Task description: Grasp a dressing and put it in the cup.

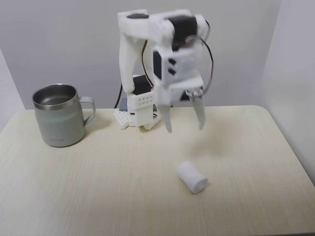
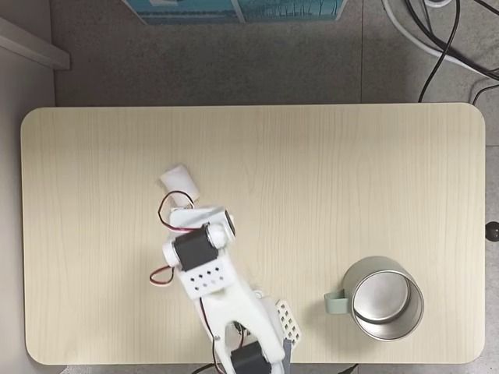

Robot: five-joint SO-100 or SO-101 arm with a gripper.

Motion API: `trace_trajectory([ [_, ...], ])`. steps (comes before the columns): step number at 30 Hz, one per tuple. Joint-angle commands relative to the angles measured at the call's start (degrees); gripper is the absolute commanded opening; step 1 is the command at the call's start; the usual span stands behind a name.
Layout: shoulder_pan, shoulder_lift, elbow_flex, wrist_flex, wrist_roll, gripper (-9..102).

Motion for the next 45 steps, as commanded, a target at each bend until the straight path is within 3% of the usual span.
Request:
trace_trajectory([
  [1, -1.14, 6.94, 4.22, -2.90, 0.97, 24],
  [13, -5.01, 20.74, -1.76, -17.84, 4.66, 24],
  [24, -3.52, 27.16, -3.16, -23.29, 4.75, 24],
  [31, -4.31, 28.92, -4.22, -24.96, 4.83, 19],
  [35, -4.66, 28.39, -4.48, -24.96, 5.27, 0],
  [45, -5.36, 12.04, -7.91, -20.30, 8.00, 0],
])
